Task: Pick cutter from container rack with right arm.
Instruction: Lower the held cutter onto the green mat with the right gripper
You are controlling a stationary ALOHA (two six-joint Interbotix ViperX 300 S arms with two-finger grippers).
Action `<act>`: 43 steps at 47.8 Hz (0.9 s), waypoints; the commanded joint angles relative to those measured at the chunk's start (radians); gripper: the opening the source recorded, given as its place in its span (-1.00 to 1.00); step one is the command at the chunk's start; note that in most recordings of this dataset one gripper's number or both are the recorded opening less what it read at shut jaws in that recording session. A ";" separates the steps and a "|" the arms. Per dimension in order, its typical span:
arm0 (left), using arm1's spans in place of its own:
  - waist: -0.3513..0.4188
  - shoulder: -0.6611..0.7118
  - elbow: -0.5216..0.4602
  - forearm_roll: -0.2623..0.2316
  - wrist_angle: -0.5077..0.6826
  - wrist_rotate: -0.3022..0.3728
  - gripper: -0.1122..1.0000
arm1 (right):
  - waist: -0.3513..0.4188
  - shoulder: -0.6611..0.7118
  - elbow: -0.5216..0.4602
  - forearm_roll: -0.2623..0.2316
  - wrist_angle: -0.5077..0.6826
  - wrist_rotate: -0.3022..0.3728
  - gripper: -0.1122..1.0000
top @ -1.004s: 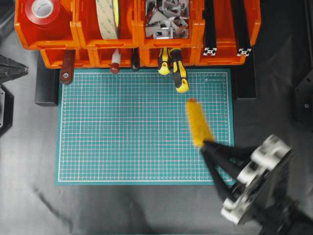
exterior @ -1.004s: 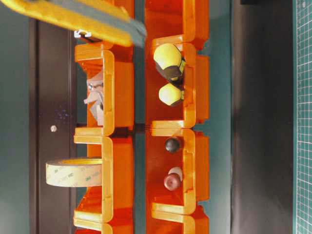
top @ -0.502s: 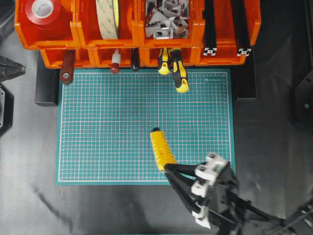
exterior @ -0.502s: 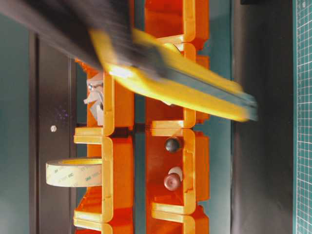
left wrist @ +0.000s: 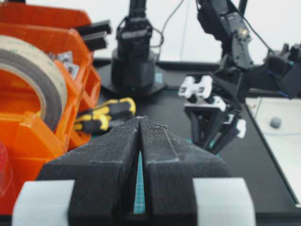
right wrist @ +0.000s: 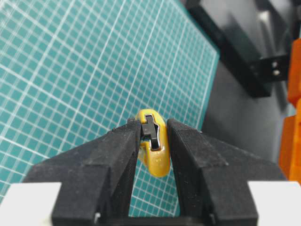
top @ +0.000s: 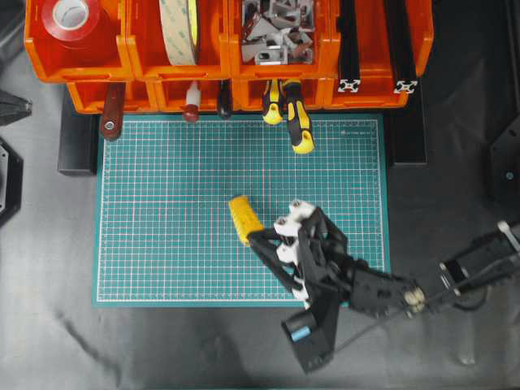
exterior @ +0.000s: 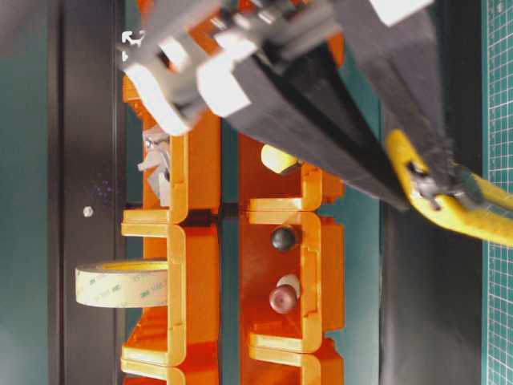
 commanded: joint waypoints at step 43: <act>0.023 0.008 -0.028 0.002 0.034 -0.002 -0.80 | -0.104 0.015 0.091 0.074 -0.298 0.183 -0.43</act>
